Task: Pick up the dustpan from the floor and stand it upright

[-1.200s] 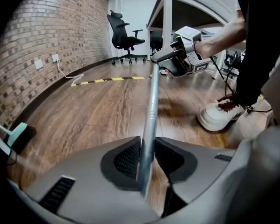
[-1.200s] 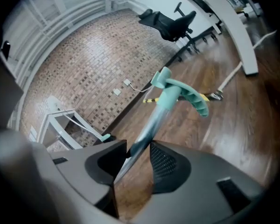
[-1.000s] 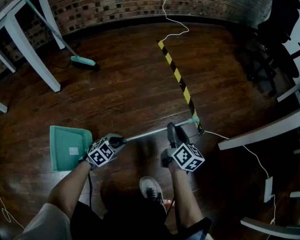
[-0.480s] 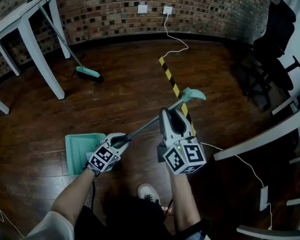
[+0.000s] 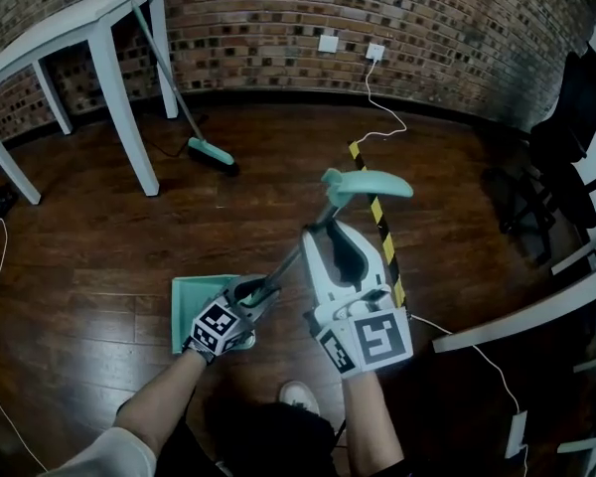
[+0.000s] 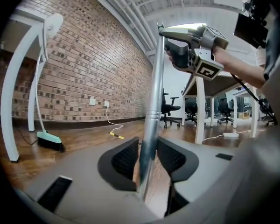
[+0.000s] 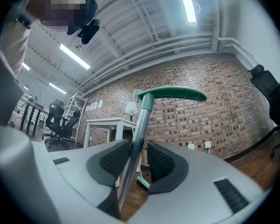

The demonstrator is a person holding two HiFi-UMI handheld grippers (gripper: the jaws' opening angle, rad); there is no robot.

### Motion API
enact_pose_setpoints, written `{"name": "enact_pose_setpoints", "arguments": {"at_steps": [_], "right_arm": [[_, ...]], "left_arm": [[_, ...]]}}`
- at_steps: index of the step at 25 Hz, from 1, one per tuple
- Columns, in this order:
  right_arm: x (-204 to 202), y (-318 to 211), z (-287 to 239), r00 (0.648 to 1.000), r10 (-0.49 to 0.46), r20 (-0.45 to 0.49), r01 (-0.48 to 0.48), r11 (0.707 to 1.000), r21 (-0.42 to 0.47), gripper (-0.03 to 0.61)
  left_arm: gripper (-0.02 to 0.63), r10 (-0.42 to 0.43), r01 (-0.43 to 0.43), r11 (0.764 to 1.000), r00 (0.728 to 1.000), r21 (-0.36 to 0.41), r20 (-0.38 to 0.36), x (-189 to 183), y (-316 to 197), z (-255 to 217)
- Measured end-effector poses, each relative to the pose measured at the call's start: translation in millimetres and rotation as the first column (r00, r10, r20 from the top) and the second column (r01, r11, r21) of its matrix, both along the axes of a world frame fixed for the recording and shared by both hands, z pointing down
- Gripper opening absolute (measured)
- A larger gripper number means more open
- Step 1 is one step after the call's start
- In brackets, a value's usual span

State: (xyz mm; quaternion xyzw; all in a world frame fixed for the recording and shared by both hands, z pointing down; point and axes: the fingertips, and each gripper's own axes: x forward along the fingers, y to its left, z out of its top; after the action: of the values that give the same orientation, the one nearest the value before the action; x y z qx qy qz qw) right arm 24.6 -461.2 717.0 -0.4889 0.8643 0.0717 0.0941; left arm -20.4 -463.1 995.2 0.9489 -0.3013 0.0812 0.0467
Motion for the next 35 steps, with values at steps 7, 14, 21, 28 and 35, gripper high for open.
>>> {"name": "enact_pose_setpoints", "arguments": {"at_steps": [7, 14, 21, 28, 35], "right_arm": [[0.8, 3.2, 2.2, 0.999, -0.040, -0.034, 0.040, 0.999, -0.012, 0.130], [9.4, 15.4, -3.6, 0.995, -0.050, -0.086, 0.051, 0.999, 0.010, 0.130], [17.0, 17.8, -6.2, 0.992, -0.030, -0.126, 0.031, 0.999, 0.010, 0.130], [12.5, 10.6, -9.0, 0.995, -0.043, -0.095, 0.043, 0.999, 0.003, 0.130], [12.6, 12.7, -34.1, 0.993, -0.066, -0.101, 0.068, 0.998, 0.013, -0.002]], "left_arm": [[0.192, -0.028, 0.027, 0.997, 1.000, 0.072, 0.014, -0.5, 6.6, -16.6], [0.192, -0.124, 0.133, 0.978, 0.990, 0.162, -0.064, -44.5, 12.6, -64.2], [0.192, -0.170, 0.173, 0.950, 0.985, 0.258, -0.037, -88.5, 13.5, -114.4], [0.012, -0.152, 0.158, 0.941, 0.987, 0.299, -0.044, -112.6, 25.6, -146.1], [0.014, -0.165, 0.171, 0.930, 0.985, 0.324, -0.046, -129.9, 25.0, -183.2]]}}
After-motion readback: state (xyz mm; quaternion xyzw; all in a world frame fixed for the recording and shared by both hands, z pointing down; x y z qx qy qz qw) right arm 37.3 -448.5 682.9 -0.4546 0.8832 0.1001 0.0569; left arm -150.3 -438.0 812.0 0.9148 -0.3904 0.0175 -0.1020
